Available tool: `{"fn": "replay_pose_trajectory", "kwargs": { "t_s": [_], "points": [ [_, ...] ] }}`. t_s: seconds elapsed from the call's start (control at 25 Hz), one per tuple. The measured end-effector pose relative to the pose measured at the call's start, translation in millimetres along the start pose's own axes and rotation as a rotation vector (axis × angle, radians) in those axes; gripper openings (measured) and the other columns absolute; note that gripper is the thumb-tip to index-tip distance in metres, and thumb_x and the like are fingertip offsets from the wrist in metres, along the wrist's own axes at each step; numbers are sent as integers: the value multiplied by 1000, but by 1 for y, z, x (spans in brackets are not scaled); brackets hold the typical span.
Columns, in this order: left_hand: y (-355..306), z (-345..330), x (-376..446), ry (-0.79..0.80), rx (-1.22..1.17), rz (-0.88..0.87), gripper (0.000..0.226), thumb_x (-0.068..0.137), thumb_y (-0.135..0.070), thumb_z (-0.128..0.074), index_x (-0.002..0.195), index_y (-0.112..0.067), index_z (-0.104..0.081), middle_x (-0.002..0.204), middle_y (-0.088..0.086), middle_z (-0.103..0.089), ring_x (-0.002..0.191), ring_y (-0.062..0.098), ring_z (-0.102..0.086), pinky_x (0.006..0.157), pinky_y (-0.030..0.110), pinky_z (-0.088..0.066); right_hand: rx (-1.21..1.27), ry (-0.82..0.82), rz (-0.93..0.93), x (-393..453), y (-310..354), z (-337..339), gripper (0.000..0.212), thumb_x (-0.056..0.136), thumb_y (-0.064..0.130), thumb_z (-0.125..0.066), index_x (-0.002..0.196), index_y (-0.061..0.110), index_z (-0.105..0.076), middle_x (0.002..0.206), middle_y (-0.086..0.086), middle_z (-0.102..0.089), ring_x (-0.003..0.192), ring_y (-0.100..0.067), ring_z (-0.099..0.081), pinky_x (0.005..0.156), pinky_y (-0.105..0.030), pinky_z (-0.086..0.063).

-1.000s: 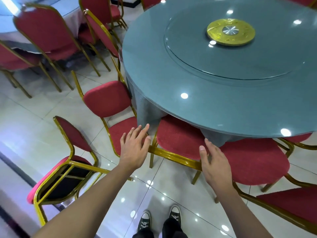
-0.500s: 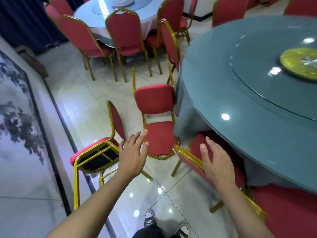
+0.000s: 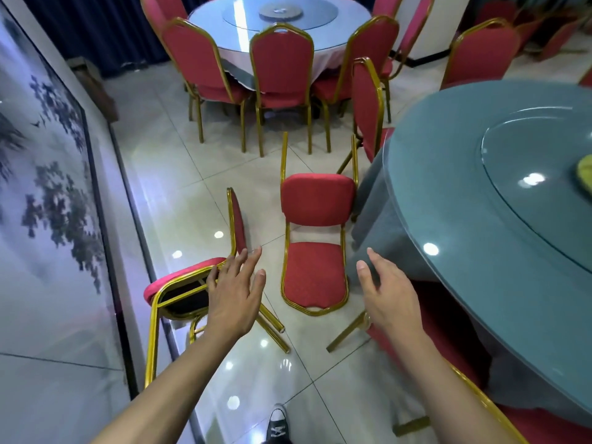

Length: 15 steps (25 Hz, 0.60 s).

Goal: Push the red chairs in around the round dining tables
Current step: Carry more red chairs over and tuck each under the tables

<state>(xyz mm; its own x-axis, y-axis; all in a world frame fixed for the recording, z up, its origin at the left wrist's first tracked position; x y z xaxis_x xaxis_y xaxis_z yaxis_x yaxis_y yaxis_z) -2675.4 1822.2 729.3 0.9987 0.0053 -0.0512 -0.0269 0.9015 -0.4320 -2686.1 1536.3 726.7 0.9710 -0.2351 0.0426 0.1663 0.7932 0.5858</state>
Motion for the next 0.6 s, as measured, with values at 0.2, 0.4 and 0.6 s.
{"fn": "replay_pose_trajectory", "kwargs": {
  "t_s": [0.2,0.4,0.6],
  "points": [
    [-5,-10,35,-1,-67,-40,62,98,-51,-14,156,-39,-30,162,-6,-34,152,15,-20,124,48,-6,-36,-16,-24,25,1,-3,76,95,77,-20,152,32,-45,151,5,-52,140,-13,-44,112,-37,-38],
    [-24,-30,75,-11,-112,-62,64,97,-56,-11,156,-41,-30,161,-5,-35,152,14,-21,124,47,-6,-48,-6,-39,64,-16,-2,73,97,74,-24,152,31,-46,150,4,-54,138,-15,-47,111,-36,-39],
    [-54,-56,126,-16,-101,-42,66,95,-60,-7,157,-44,-25,162,-6,-33,153,14,-18,124,43,-2,-52,21,-42,121,-37,-4,81,94,81,-16,153,32,-44,151,3,-52,140,-15,-46,114,-39,-38]
  ]
}}
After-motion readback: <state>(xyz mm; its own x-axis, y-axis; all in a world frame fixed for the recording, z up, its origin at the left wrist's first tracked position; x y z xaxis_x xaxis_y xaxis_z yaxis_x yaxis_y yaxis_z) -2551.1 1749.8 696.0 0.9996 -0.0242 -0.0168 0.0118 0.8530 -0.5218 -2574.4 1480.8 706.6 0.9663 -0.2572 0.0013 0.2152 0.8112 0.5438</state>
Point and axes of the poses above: each hand's wrist, its own x-axis towards the middle knuckle, its own z-axis out of the back of the hand, y = z × x, the point moved 2 cm from there along x, towards the middle knuckle
